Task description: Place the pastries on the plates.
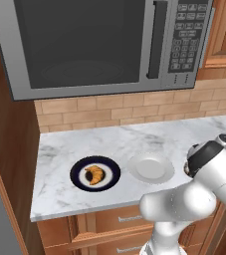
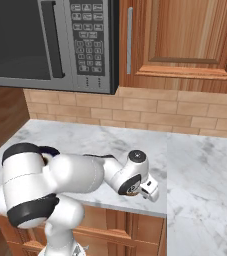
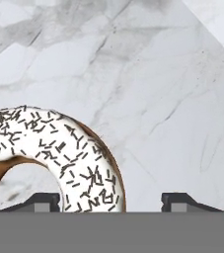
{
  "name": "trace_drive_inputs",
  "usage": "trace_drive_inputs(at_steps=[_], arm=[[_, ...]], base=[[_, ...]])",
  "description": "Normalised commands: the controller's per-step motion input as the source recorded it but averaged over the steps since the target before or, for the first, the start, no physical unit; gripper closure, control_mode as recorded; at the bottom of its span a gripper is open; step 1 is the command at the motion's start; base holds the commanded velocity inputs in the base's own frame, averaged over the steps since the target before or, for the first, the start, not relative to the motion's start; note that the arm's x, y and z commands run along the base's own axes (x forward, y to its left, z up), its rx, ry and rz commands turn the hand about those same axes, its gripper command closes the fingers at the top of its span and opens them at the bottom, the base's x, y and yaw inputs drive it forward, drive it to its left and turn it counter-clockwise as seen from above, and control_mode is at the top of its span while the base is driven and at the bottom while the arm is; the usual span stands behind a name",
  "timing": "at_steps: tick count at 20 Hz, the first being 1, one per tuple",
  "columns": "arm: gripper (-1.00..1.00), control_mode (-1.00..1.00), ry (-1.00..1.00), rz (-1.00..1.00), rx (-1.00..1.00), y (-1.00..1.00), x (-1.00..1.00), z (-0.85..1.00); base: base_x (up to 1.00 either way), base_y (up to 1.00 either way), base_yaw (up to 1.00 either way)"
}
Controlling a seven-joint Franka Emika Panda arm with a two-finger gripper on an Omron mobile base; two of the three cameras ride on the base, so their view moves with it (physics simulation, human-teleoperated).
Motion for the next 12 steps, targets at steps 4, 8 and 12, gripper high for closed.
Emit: trace_drive_inputs(at_steps=[4,8,12], arm=[[1.0,-1.0,0.0,0.0,0.0,0.0,0.0,-0.01],[1.0,-1.0,0.0,0.0,0.0,0.0,0.01,0.0],[1.0,-1.0,-0.02,-0.04,0.0,0.16,-0.08,0.57]], base=[[0.0,0.0,0.0],[0.0,0.0,0.0],[0.0,0.0,0.0]])
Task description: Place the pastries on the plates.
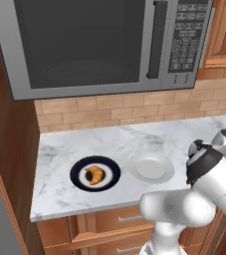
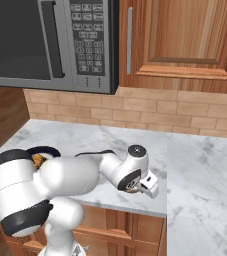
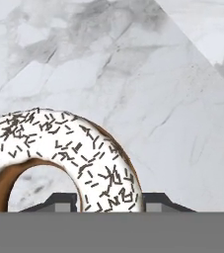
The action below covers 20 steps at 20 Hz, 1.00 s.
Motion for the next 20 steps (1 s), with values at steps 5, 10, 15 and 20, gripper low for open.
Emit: trace_drive_inputs(at_steps=[5,10,15,20], arm=[[1.0,-1.0,-0.01,0.0,0.0,0.39,-0.11,0.74],[1.0,-1.0,0.0,0.0,0.0,0.4,-0.03,0.38],[1.0,-1.0,0.0,0.0,0.0,0.58,0.0,0.17],[1.0,-1.0,0.0,0.0,-0.01,0.76,0.0,0.01]], base=[[0.0,0.0,0.0],[0.0,0.0,0.0],[0.0,0.0,0.0],[0.0,0.0,0.0]])
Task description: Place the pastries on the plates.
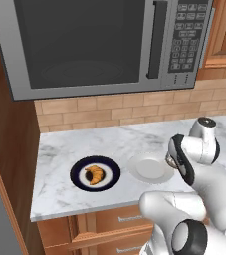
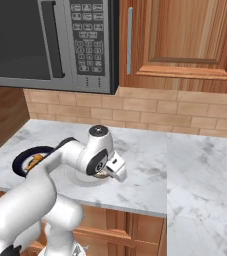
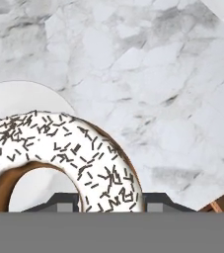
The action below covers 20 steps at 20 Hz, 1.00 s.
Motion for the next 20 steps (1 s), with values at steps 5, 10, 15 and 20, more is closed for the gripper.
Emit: trace_drive_inputs(at_steps=[5,10,15,20], arm=[[1.0,-1.0,0.0,0.0,-0.04,0.72,0.04,0.0],[1.0,-1.0,0.01,0.0,-0.05,0.5,0.19,-0.01],[1.0,-1.0,0.0,-0.01,-0.01,0.01,0.23,-0.05],[1.0,-1.0,0.01,0.0,0.0,0.24,0.13,-0.14]], base=[[0.0,0.0,0.0],[0.0,0.0,0.0],[0.0,0.0,0.0],[0.0,0.0,0.0]])
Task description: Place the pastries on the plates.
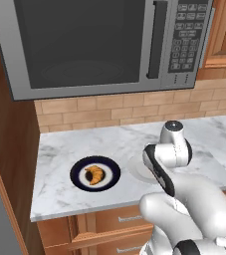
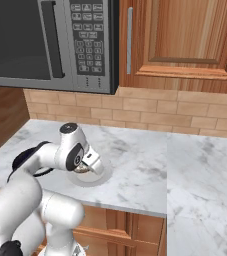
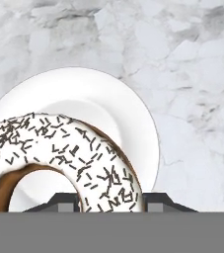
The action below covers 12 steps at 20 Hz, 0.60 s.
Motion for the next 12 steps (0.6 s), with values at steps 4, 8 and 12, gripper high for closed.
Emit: trace_drive_inputs(at_steps=[4,8,12], arm=[[1.0,-1.0,0.07,0.0,0.0,0.17,0.21,-0.27],[1.0,-1.0,0.06,0.0,0.0,0.01,0.17,-0.28],[1.0,-1.0,0.03,0.0,0.0,0.0,0.09,-0.27]], base=[[0.0,0.0,0.0],[0.0,0.0,0.0],[0.0,0.0,0.0]])
